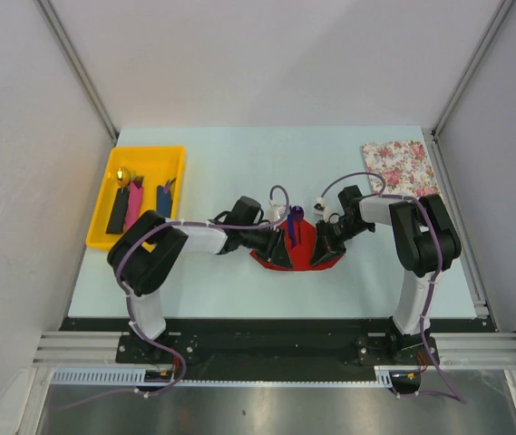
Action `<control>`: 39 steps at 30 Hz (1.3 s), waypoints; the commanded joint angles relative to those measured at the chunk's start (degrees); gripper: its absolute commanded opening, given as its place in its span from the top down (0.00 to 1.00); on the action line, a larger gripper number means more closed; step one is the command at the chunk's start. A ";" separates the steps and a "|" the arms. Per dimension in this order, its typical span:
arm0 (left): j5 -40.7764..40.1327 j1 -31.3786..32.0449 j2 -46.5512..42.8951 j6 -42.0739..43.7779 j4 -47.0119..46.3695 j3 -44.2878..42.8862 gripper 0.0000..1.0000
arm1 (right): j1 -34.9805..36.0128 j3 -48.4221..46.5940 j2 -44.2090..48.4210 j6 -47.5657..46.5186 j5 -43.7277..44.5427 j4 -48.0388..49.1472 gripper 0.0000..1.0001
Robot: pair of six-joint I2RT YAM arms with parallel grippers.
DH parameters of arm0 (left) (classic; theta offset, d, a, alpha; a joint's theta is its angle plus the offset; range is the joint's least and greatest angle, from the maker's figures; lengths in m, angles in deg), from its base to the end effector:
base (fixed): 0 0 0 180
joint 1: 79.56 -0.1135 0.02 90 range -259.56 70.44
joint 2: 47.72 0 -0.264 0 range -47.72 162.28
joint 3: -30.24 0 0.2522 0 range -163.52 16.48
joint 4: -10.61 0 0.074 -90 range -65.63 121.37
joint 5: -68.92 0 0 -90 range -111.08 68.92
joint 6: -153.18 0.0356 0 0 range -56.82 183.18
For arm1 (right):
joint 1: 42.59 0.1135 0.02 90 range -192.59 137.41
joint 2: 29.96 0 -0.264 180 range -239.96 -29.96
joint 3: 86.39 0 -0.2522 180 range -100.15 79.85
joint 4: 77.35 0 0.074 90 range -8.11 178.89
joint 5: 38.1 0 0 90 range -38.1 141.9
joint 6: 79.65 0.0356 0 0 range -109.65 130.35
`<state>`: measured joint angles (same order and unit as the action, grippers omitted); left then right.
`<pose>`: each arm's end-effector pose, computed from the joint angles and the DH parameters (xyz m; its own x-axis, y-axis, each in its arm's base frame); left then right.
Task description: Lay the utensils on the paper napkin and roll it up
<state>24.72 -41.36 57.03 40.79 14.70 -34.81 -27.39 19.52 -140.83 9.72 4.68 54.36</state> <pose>0.2613 -0.2381 0.1393 -0.8220 0.3089 -0.4785 0.5675 0.3737 -0.7337 0.3063 0.1103 0.1114 -0.9588 -0.2682 -0.0940 -0.2495 0.6360 0.7303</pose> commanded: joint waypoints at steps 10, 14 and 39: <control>-1.77 -2.69 7.93 -5.64 -2.72 -3.56 0.73 | 0.79 -1.36 4.87 3.69 -5.50 4.72 0.84; -1.94 -2.69 8.01 -5.73 -2.55 -3.64 0.75 | 1.15 -2.41 4.88 7.39 -7.62 8.67 0.83; -1.33 -2.77 7.31 -4.77 -2.72 -3.29 0.75 | -0.09 1.89 -4.88 16.18 -16.85 24.06 0.92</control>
<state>24.29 -43.53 64.44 35.13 12.88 -37.21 -27.85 21.77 -144.11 25.35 -11.97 76.35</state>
